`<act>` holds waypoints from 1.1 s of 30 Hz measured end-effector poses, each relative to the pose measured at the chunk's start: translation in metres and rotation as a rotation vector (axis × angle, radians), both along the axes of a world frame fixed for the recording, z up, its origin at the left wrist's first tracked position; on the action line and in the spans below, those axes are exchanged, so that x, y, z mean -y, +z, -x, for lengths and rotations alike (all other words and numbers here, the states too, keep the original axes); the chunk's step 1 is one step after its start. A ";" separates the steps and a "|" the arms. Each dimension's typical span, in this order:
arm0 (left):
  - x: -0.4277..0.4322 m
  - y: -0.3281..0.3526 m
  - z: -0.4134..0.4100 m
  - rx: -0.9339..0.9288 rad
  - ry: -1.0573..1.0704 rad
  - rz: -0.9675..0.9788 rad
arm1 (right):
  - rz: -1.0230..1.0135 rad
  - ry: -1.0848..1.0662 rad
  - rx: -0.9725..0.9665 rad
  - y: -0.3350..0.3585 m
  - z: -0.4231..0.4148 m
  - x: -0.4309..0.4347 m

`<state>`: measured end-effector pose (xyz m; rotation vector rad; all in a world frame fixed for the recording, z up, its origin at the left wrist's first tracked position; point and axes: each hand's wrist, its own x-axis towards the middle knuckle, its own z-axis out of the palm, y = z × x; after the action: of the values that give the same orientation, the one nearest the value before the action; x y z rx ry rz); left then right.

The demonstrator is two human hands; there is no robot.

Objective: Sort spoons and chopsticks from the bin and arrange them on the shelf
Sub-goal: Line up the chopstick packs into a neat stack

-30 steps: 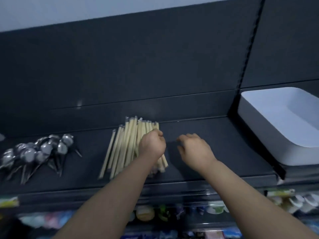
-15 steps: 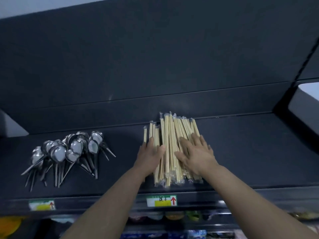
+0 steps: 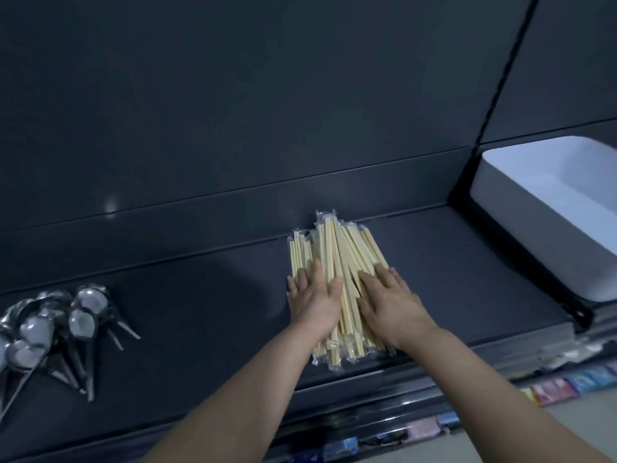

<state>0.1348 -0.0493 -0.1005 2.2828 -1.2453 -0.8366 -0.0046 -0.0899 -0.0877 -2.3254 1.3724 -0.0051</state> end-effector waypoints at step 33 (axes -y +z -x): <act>0.112 0.039 0.122 0.352 0.090 -0.098 | 0.045 -0.095 0.190 0.015 0.118 0.087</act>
<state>0.0126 -0.1611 -0.0610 2.6258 -1.2536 -0.4868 -0.1227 -0.1771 -0.0731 -2.2284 1.3978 -0.2807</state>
